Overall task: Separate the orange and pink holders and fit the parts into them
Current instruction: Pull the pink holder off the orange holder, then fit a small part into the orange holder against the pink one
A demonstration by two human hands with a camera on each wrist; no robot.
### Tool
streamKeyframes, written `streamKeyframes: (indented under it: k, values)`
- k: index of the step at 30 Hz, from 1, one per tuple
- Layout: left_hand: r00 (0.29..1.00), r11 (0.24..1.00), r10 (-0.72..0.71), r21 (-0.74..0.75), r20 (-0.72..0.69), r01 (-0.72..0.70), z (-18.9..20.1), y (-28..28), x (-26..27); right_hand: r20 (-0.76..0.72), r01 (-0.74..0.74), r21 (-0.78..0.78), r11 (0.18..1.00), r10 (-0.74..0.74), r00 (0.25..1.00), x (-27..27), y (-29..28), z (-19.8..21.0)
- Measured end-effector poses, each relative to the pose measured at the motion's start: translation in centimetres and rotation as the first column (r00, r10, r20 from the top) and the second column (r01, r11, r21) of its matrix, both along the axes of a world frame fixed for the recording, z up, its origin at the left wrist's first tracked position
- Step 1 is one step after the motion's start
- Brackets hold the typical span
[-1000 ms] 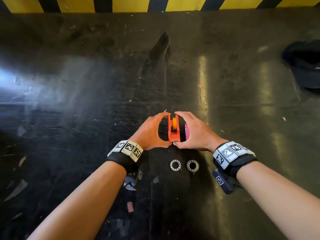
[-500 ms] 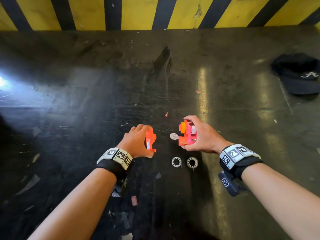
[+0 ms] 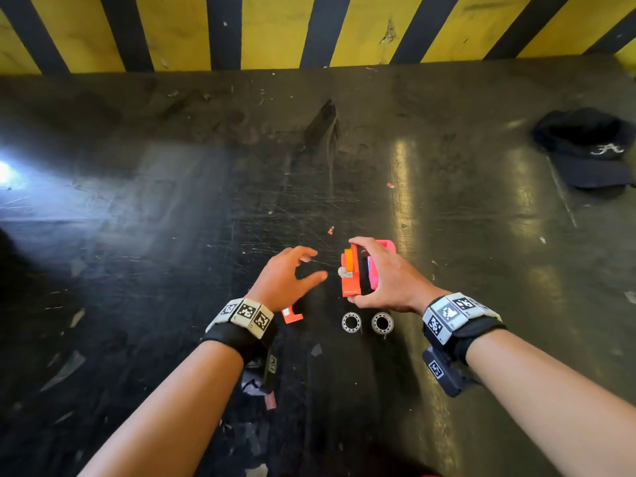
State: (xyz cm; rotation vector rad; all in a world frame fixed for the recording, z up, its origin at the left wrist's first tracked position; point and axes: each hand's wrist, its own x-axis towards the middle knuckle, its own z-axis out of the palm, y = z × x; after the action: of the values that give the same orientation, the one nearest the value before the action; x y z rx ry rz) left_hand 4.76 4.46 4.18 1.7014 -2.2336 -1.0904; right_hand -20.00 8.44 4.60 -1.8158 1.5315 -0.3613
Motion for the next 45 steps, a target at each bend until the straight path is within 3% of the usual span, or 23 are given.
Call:
streamKeyframes:
  k: [2,4,7,13,15,18,20,27,30,33,38,41,45]
  values:
    - [0.984,0.998,0.031,0.067,-0.174,-0.02,1.9,-0.7,-1.5,0.015,-0.001,-0.009,1.0,0.001,1.0,0.1,0.1,0.3]
    - [0.97,0.992,0.006,0.122,-0.243,0.024,3.1,-0.9,-2.7,0.028,0.002,-0.01,1.0,-0.001,1.0,0.2,0.2,0.4]
    - [0.957,0.989,-0.001,0.141,-0.289,0.043,3.4,-0.8,-3.7,0.036,0.005,-0.019,1.0,-0.004,0.999,0.3,0.5,0.5]
    - [0.935,0.983,0.12,0.171,-0.334,-0.065,2.2,-0.4,-2.9,0.034,0.018,-0.001,1.0,-0.018,0.999,-0.4,1.2,-0.1]
    - [0.956,0.991,0.11,0.106,-0.271,-0.084,1.5,-0.2,-2.3,0.03,0.046,0.005,0.999,-0.047,0.998,-0.7,1.3,-0.4]
    - [0.999,0.999,-0.034,0.022,-0.009,0.034,-0.1,0.2,-1.9,0.024,0.074,0.011,0.997,-0.074,0.997,-1.4,1.4,-0.8]
    - [0.985,0.994,-0.104,0.047,0.136,0.098,-1.3,0.7,-2.1,0.023,0.072,0.021,0.997,-0.072,0.997,-1.7,1.4,-0.9]
    - [0.883,0.967,-0.227,-0.014,0.411,0.255,-3.5,1.8,-3.6,0.018,0.051,0.066,0.997,-0.052,0.998,-2.1,1.1,-1.4]
    - [0.852,0.926,-0.333,-0.029,0.404,0.376,-3.4,2.3,-4.4,0.017,0.065,0.062,0.996,-0.067,0.998,-2.3,0.8,-1.6]
    - [0.778,0.848,-0.481,-0.008,0.404,0.529,-3.3,3.3,-5.7,0.01,0.077,0.041,0.996,-0.078,0.997,-2.6,0.8,-2.1]
    - [0.725,0.818,-0.521,0.021,0.449,0.575,-4.3,4.7,-7.0,0.015,0.072,0.04,0.997,-0.073,0.997,-3.3,1.5,-2.0]
    - [0.774,0.841,-0.493,-0.012,0.397,0.541,-4.6,4.8,-7.0,0.02,0.068,0.042,0.997,-0.069,0.997,-3.7,2.0,-1.9]
    - [0.957,0.959,-0.283,0.007,0.061,0.283,-3.8,3.8,-5.6,0.02,0.083,0.036,0.996,-0.084,0.996,-4.2,2.5,-1.5]
